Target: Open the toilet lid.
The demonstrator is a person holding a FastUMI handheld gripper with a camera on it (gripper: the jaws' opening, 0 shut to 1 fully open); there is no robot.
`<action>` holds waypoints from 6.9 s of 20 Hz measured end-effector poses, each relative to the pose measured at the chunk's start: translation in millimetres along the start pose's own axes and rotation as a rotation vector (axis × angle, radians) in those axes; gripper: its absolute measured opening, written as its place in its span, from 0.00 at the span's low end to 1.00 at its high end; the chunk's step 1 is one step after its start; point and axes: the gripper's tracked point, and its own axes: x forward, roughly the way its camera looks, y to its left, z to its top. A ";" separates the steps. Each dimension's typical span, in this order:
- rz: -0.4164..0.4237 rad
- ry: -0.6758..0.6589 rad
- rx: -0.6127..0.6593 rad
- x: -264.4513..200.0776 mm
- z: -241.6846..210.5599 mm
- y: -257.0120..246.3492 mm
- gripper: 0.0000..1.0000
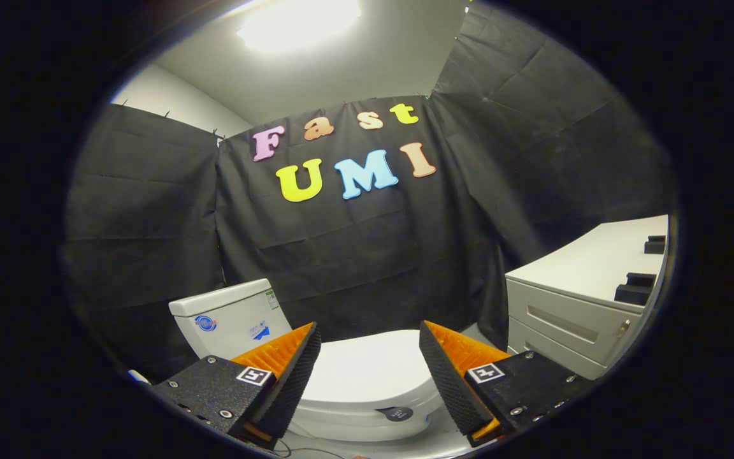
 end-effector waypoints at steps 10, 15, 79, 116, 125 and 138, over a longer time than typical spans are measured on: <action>-0.094 0.088 0.218 34.5 -49.7 -28.3 0.96; -0.115 0.179 0.368 44.3 -92.5 -34.3 0.96; -0.240 0.519 0.728 54.0 -182.7 -44.1 0.00; -0.097 0.411 -0.008 90.1 -51.3 153.9 0.00; -0.032 0.414 -0.101 96.8 -44.8 208.8 0.00; 0.138 0.438 -0.173 109.3 -57.7 289.4 0.00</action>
